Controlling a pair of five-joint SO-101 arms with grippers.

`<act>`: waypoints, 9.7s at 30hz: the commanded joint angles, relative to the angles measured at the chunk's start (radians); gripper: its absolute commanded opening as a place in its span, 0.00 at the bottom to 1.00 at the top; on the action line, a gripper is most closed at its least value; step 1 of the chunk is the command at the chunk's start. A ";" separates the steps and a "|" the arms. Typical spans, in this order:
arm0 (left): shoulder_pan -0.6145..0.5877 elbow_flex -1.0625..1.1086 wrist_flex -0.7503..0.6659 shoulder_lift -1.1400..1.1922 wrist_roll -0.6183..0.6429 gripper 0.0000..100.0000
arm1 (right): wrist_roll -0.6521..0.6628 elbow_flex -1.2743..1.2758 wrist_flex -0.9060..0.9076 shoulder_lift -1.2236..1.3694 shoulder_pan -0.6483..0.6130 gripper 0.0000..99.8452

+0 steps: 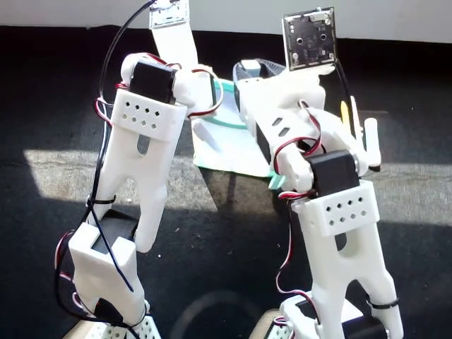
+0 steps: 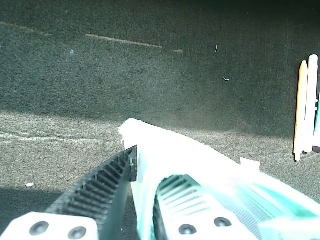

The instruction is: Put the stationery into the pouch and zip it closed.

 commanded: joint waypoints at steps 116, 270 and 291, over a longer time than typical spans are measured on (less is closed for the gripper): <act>-0.010 0.008 0.009 0.041 -0.061 0.01 | 0.279 -1.595 0.503 1.738 0.568 0.01; -0.021 0.007 0.011 0.033 -0.063 0.01 | 0.224 0.381 0.042 0.444 0.542 0.00; -0.018 0.007 0.011 0.033 -0.063 0.01 | 0.222 0.618 -0.058 0.432 0.552 0.21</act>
